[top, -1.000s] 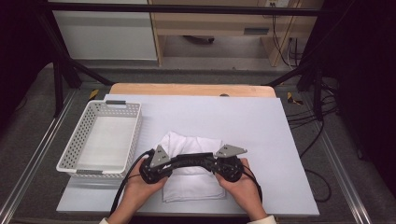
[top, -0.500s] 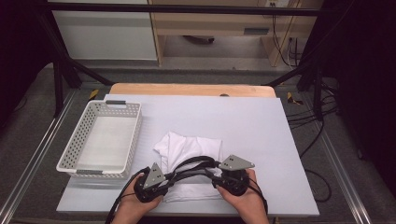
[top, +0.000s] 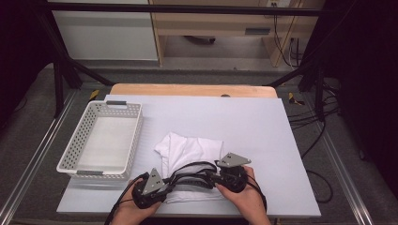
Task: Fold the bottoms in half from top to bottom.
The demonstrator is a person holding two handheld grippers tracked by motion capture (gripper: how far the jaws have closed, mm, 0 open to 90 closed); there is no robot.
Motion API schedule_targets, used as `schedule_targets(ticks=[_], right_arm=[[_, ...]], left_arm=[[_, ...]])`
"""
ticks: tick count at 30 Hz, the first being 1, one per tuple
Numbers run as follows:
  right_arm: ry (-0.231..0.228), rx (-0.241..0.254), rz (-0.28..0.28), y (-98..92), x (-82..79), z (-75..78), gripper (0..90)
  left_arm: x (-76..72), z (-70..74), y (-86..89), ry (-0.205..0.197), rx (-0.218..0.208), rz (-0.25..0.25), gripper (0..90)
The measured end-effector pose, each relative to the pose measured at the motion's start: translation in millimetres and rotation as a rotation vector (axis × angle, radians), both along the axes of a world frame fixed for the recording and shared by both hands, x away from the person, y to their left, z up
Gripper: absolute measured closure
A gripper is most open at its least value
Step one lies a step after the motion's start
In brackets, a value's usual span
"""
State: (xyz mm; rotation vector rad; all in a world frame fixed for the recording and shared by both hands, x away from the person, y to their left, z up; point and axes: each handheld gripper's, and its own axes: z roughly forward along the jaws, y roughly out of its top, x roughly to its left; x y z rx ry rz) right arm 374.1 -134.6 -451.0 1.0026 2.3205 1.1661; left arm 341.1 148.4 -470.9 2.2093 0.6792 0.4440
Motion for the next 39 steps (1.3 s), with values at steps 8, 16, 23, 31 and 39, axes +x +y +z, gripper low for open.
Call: schedule_targets(ticks=[8, 16, 23, 31, 39], right_arm=[[-0.032, -0.105, 0.059, 10.1, -19.7, -5.6, 75.0], [-0.078, -0.150, 0.080, 7.6, -35.3, -2.8, 83.5], [-0.079, -0.209, 0.092, 6.5, -52.0, -10.1, 83.7], [-0.046, -0.203, 0.087, 1.4, -57.5, -15.9, 78.9], [-0.056, -0.084, 0.064, -0.4, -56.7, -5.6, 59.5]], left_arm=[[-10.8, 6.5, 8.0, -0.009, -0.018, 0.009, 66.9], [-15.5, 7.8, 10.4, -0.014, -0.021, 0.015, 63.2], [-17.7, 6.8, 9.1, -0.016, -0.024, 0.015, 59.3], [-18.3, 0.4, 2.4, -0.013, -0.006, 0.014, 56.3], [-19.1, -4.4, -1.8, -0.009, 0.019, 0.007, 57.0]])
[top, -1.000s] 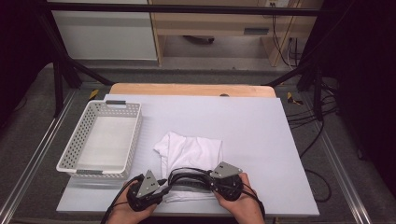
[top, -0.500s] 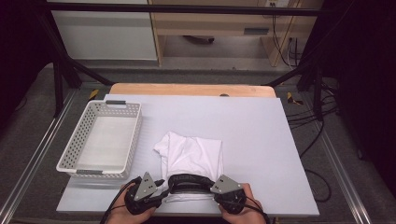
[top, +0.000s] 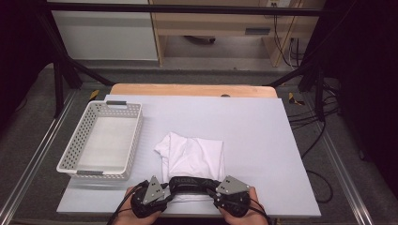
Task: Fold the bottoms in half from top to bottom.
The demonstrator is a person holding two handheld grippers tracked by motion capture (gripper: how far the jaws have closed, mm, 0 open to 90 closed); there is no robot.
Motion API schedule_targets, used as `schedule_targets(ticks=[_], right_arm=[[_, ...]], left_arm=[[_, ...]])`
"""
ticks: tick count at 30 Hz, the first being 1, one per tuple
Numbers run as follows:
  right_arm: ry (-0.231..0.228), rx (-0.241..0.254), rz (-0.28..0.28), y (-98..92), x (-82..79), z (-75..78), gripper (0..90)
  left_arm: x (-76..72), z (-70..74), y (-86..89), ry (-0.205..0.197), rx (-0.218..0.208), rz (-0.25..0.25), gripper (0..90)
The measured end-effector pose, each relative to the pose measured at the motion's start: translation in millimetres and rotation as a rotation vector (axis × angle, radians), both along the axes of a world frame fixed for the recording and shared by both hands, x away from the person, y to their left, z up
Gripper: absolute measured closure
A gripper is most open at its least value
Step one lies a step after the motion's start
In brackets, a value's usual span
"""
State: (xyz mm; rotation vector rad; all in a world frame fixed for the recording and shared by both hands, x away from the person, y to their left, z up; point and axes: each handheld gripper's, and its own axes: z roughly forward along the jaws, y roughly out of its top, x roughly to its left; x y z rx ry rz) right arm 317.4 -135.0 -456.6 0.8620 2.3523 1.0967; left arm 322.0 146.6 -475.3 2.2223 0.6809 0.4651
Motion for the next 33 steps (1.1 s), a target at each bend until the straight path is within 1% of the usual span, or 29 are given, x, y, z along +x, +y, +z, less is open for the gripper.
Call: schedule_targets(ticks=[3, 7, 9, 10, 11, 12, 14, 16, 17, 19, 21, 24, 26, 27, 29, 31, 33], right_arm=[[-0.003, 0.013, 0.000, 1.7, 0.9, 2.0, 57.8], [0.001, 0.002, 0.011, 10.3, 6.3, -0.4, 57.5], [-0.002, -0.030, 0.009, 13.9, 9.8, -2.9, 63.6], [0.001, -0.041, 0.007, 14.6, 11.3, -4.1, 67.1], [0.015, -0.047, 0.018, 15.0, 11.9, -6.1, 74.2], [0.015, -0.047, 0.018, 15.0, 11.9, -6.1, 74.2], [0.024, -0.064, 0.026, 15.6, 10.6, -8.2, 80.7], [0.025, -0.076, 0.034, 17.1, 9.8, -9.3, 85.1], [0.025, -0.076, 0.034, 17.1, 9.8, -9.3, 85.1], [0.021, -0.084, 0.035, 17.8, 8.7, -8.6, 86.0], [0.012, -0.085, 0.034, 17.1, 6.7, -6.9, 86.5], [0.001, -0.091, 0.036, 14.0, 1.5, -3.5, 86.9], [0.002, -0.103, 0.039, 11.9, -1.9, -3.5, 87.2], [0.009, -0.109, 0.044, 11.5, -2.5, -4.8, 87.2], [0.027, -0.114, 0.055, 12.3, -1.5, -8.5, 87.1], [0.040, -0.121, 0.055, 14.2, -0.8, -10.8, 87.0], [0.039, -0.135, 0.059, 15.2, -1.7, -11.3, 87.2]], left_arm=[[0.4, -1.8, -0.4, 0.007, 0.002, -0.002, 59.1], [0.1, -3.1, -1.7, 0.006, 0.000, 0.004, 63.9], [-0.6, -3.1, -1.9, 0.005, -0.001, 0.009, 67.0], [-1.0, -2.9, -1.8, -0.001, 0.000, 0.013, 70.0], [-1.3, -2.7, -1.7, -0.005, 0.001, 0.015, 75.4], [-1.2, -2.5, -1.4, -0.006, 0.000, 0.016, 75.4], [-1.0, -2.5, -1.1, -0.008, 0.000, 0.021, 80.9], [-0.7, -2.5, -1.0, -0.007, -0.001, 0.025, 86.3], [-1.1, -1.8, -0.6, -0.006, -0.005, 0.027, 86.3], [-3.0, 0.9, 1.1, -0.012, -0.012, 0.032, 89.8], [-5.2, 4.9, 3.8, -0.018, -0.022, 0.039, 90.0], [-7.7, 9.5, 6.7, -0.029, -0.024, 0.043, 90.0], [-9.0, 10.9, 9.2, -0.032, -0.026, 0.049, 90.0], [-8.5, 11.2, 10.0, -0.033, -0.034, 0.058, 90.0], [-5.4, 12.7, 9.3, -0.032, -0.064, 0.064, 90.0], [-3.5, 15.2, 6.2, -0.048, -0.077, 0.066, 89.6], [-1.2, 17.3, 2.2, -0.059, -0.099, 0.064, 87.4]])
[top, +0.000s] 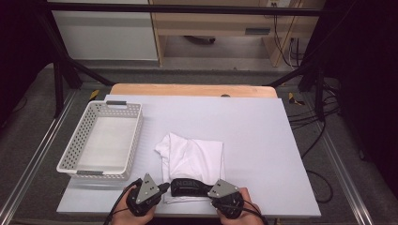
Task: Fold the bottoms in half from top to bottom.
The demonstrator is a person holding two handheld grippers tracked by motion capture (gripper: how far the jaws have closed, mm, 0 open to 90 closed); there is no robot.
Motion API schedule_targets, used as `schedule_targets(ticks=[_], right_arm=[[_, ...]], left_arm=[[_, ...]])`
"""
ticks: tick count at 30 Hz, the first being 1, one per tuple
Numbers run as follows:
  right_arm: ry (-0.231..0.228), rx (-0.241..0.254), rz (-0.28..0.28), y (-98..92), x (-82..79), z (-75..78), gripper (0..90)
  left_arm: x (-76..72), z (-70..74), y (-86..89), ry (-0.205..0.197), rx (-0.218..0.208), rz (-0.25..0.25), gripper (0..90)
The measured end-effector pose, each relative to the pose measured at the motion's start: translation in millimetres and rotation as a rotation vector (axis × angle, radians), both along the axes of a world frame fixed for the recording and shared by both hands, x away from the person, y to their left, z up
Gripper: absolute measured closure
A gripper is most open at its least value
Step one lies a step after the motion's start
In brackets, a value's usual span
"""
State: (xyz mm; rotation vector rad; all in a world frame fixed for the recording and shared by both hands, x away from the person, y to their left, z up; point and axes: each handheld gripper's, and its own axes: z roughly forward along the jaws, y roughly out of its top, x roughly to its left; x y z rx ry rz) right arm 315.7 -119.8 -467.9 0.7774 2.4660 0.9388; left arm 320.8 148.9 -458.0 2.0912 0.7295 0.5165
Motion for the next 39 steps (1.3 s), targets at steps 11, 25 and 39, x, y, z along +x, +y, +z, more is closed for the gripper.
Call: schedule_targets(ticks=[11, 25, 39], right_arm=[[0.020, 0.016, 0.002, -3.8, -3.9, 0.5, 83.7], [0.021, 0.182, -0.212, -34.4, 7.2, 13.7, 55.7], [0.169, 0.168, -0.227, -23.5, 16.6, -3.6, 71.9]], left_arm=[[14.3, -9.8, -25.0, 0.001, 0.037, -0.042, 75.2], [13.1, -22.5, -26.2, 0.008, 0.072, -0.048, 74.3], [10.3, -22.2, -19.4, 0.008, 0.069, -0.047, 74.1]])
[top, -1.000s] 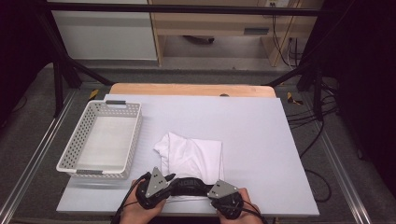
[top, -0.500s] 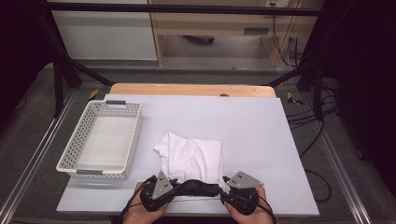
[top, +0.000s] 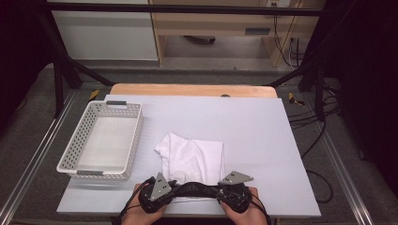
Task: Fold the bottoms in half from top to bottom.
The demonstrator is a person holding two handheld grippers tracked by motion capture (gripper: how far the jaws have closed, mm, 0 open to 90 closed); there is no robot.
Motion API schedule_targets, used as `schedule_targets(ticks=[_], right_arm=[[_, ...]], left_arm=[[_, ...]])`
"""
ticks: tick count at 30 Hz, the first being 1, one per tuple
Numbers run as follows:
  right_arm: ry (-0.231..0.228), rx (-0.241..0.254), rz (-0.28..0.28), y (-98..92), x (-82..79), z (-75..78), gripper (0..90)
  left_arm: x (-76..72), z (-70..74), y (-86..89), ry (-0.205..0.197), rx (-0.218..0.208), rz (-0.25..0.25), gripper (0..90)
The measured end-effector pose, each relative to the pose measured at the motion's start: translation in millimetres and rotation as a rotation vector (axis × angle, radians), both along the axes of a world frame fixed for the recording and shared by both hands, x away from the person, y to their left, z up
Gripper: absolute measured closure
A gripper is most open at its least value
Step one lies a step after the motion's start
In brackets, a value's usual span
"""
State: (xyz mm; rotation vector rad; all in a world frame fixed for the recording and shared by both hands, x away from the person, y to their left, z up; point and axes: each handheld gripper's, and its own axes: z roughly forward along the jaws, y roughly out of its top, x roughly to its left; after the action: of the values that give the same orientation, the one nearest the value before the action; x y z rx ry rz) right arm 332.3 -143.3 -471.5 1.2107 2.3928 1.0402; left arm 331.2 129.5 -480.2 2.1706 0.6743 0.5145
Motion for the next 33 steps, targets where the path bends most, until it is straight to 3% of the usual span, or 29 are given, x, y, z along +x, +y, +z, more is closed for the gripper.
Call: schedule_targets(ticks=[3, 5, 13, 18, 24, 33], right_arm=[[0.004, -0.007, 0.021, 0.5, -0.1, 1.1, 84.5], [-0.001, -0.019, 0.018, -1.3, -1.0, 3.0, 88.2], [-0.003, -0.020, -0.005, -6.0, -5.7, 5.6, 88.7], [0.012, -0.008, 0.002, -6.8, -6.0, 3.7, 88.5], [0.003, 0.001, 0.016, -6.2, -6.6, 1.3, 87.6], [-0.008, 0.005, 0.036, -6.6, -6.4, 0.4, 86.4]], left_arm=[[-0.9, 0.2, 2.3, -0.001, 0.004, 0.003, 74.0], [-1.3, 0.3, 3.9, 0.001, 0.000, 0.006, 74.0], [-2.9, 0.4, 6.1, 0.004, 0.007, -0.001, 73.4], [-5.7, 1.1, 11.4, 0.018, 0.005, -0.004, 73.0], [-5.5, 0.9, 14.9, 0.027, -0.010, 0.000, 72.2], [-6.0, 1.9, 16.6, 0.025, -0.001, 0.002, 70.7]])
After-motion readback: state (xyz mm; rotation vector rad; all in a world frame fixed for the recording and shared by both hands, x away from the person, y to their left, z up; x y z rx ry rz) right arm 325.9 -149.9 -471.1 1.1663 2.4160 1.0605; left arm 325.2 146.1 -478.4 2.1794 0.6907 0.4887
